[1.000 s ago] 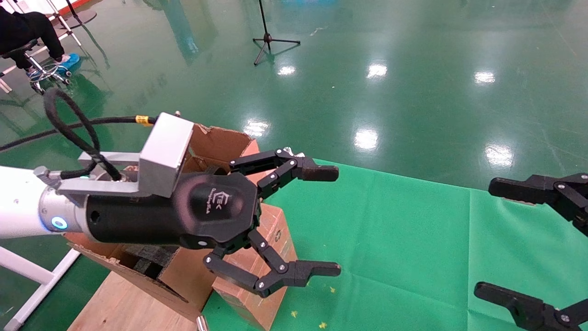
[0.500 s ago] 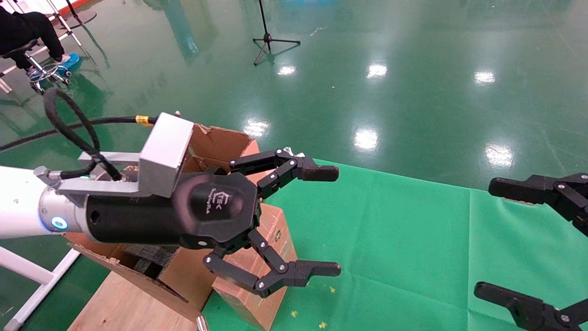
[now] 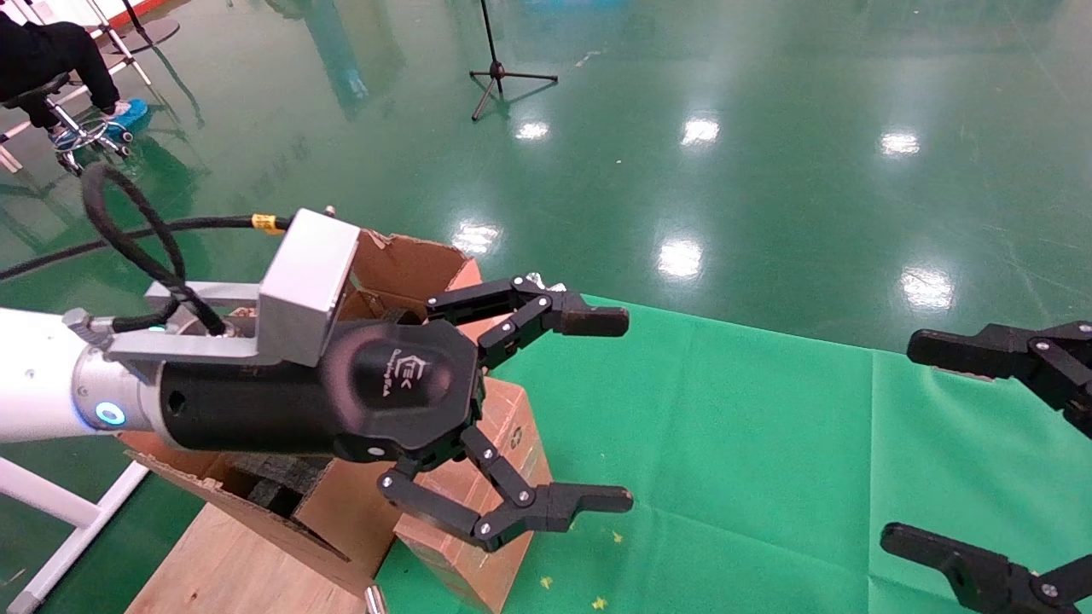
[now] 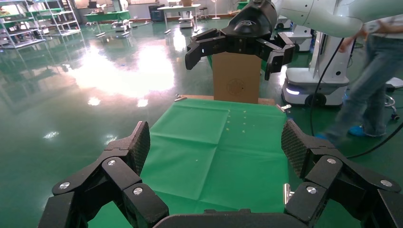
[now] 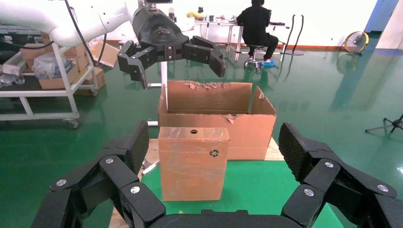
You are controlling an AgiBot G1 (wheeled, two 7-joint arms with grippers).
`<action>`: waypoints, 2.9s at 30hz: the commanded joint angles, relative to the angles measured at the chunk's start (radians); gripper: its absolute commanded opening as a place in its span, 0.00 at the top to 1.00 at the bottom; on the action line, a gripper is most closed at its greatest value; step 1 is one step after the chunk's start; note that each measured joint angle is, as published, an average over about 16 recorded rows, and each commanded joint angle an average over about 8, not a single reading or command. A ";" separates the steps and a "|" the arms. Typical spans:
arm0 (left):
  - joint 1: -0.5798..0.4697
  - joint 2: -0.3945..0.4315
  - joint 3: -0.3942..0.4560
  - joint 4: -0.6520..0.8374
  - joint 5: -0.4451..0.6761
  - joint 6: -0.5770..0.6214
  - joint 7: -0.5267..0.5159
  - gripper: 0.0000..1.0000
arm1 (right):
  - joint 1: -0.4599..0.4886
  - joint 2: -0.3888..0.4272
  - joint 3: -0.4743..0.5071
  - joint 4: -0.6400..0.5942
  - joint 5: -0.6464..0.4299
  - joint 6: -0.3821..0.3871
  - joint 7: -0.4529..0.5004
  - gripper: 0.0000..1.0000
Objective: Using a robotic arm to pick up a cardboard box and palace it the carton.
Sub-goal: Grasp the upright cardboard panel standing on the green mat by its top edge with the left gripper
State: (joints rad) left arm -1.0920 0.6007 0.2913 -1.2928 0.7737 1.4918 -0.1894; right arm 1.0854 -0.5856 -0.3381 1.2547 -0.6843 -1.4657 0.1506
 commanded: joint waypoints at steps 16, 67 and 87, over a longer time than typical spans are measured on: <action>-0.140 -0.013 0.078 -0.040 0.213 0.000 -0.027 0.00 | 0.000 0.000 0.000 0.000 0.000 0.000 0.000 1.00; -0.712 0.109 0.809 -0.067 0.795 0.068 -1.263 0.00 | 0.000 0.000 0.000 -0.001 0.000 0.000 0.000 1.00; -0.745 0.120 0.861 -0.068 0.802 0.059 -1.227 1.00 | 0.000 0.000 0.000 -0.001 0.001 0.001 0.000 0.00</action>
State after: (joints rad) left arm -1.8371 0.7210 1.1528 -1.3608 1.5756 1.5507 -1.4156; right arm 1.0852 -0.5852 -0.3385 1.2539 -0.6837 -1.4652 0.1503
